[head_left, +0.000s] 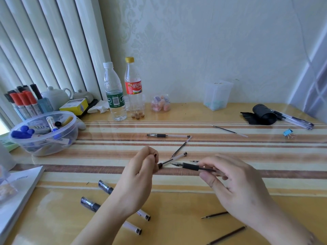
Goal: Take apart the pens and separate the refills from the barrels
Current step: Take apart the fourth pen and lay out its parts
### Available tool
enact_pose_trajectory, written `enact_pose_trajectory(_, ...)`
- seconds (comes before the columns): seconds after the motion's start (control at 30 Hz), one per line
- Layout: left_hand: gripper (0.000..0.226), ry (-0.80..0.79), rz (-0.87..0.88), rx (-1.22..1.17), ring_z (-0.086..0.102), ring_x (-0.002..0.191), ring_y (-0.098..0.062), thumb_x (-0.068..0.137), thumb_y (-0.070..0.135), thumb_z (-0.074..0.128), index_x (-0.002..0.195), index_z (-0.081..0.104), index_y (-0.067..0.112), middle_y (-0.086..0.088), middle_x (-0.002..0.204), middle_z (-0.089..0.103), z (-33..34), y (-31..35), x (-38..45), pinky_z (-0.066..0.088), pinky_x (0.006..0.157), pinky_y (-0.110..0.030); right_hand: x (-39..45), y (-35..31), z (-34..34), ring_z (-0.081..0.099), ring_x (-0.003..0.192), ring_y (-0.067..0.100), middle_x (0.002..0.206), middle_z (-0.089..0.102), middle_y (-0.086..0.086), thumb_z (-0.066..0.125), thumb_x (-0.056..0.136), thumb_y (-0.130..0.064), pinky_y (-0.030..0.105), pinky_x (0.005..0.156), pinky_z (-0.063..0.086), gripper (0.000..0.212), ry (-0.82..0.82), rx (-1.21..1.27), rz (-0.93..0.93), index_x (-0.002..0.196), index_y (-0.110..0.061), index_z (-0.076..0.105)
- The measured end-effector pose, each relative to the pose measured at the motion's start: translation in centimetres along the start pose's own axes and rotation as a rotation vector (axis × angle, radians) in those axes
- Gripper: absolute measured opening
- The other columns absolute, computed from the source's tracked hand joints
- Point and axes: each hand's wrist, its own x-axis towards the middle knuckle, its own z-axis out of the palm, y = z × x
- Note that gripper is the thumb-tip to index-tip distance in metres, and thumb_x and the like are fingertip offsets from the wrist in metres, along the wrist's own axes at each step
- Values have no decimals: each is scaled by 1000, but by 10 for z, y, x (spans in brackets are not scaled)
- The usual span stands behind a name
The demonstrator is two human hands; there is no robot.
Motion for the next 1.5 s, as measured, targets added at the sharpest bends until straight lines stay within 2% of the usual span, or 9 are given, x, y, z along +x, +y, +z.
enact_pose_trajectory(0.2,4,-17,52,-107,51,53,4,84,21,68,83,69,17,16,60,62,1,4,0,40,54,-9,0,2,-1,61,86,0,90,64,-25,52,88,-44,27,65,54,21,25,12,-12,100,-34,66)
enact_pose_trajectory(0.47,18,-103,64,-58,50,54,-5,73,40,72,81,73,24,9,62,63,2,0,-1,43,54,-20,0,2,0,61,83,2,85,64,-22,55,87,-42,29,60,54,20,21,16,-56,98,-33,69)
enact_pose_trajectory(0.9,17,-108,74,150,47,49,-9,77,21,78,87,78,34,13,59,70,10,4,-9,38,46,-19,-2,-1,8,65,63,8,80,68,-18,67,79,-20,31,51,52,16,-15,116,-82,93,-25,74)
enact_pose_trajectory(0.97,15,-121,120,208,58,53,-8,81,21,75,92,77,31,12,65,72,8,4,-6,47,52,-20,0,-4,11,65,63,9,80,69,-16,67,80,-21,31,51,52,17,-12,121,-77,95,-26,74)
enact_pose_trajectory(1.07,17,-178,260,450,62,80,-2,91,23,63,102,69,34,18,85,69,8,1,-4,51,69,-23,2,-8,12,64,76,1,89,67,-22,67,85,-32,26,62,55,21,-89,82,-47,106,-33,70)
enact_pose_trajectory(1.13,15,-134,300,609,59,83,-1,93,25,57,102,64,35,21,88,66,3,-4,1,52,69,-27,5,-4,8,55,101,-9,104,60,-32,59,85,-54,13,83,48,38,-222,78,4,121,-42,60)
enact_pose_trajectory(1.27,13,63,151,719,56,84,-16,96,22,49,104,57,27,6,91,64,-10,-26,18,52,70,-39,14,30,-4,41,120,-6,123,51,-28,49,87,-55,20,101,34,47,-178,-83,199,130,-36,54)
enact_pose_trajectory(1.43,11,25,80,692,55,90,-19,94,17,53,101,60,21,4,96,64,-3,-38,27,48,77,-35,20,52,5,48,107,15,102,59,-21,65,88,-35,30,82,41,3,-211,-290,427,88,-38,64)
enact_pose_trajectory(1.5,12,-13,96,715,54,95,-18,91,14,56,100,63,20,6,99,64,-2,-39,28,46,80,-33,20,52,7,45,103,12,98,55,-23,62,89,-35,30,80,38,13,-237,-338,430,79,-40,57)
